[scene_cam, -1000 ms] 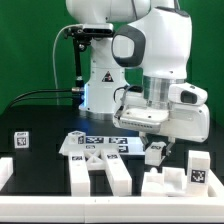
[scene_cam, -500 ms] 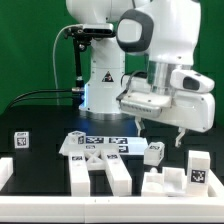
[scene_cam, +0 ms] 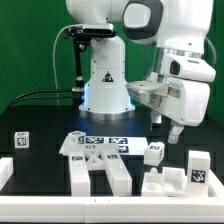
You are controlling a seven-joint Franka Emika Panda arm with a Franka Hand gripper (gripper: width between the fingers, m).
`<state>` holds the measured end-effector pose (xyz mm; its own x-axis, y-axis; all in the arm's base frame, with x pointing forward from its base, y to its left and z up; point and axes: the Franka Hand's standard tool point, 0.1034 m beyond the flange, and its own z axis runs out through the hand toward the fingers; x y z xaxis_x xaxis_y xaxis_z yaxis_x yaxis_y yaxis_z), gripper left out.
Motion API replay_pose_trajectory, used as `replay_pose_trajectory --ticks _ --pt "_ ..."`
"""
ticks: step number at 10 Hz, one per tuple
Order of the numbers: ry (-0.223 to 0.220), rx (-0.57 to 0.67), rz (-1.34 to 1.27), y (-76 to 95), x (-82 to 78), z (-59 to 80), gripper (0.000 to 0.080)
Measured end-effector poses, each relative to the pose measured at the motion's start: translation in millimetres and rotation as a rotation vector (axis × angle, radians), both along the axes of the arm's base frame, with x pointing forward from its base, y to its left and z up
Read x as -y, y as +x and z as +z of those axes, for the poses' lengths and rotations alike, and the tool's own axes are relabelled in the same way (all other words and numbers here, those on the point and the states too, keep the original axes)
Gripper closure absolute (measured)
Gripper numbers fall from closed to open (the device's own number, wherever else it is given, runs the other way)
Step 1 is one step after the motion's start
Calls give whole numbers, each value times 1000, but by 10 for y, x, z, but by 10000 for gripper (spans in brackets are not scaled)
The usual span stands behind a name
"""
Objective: Assemble chair
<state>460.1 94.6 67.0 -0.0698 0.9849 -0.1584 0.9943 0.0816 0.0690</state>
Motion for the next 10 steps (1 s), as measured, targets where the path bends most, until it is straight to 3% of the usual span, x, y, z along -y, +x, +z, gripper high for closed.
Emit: replay_pose_trajectory --ticks 2,8,10 --pt "16 24 -280 20 -7 4 150" --pt "67 56 -698 -3 -36 -11 150" --pt "78 69 -977 31 38 -16 150"
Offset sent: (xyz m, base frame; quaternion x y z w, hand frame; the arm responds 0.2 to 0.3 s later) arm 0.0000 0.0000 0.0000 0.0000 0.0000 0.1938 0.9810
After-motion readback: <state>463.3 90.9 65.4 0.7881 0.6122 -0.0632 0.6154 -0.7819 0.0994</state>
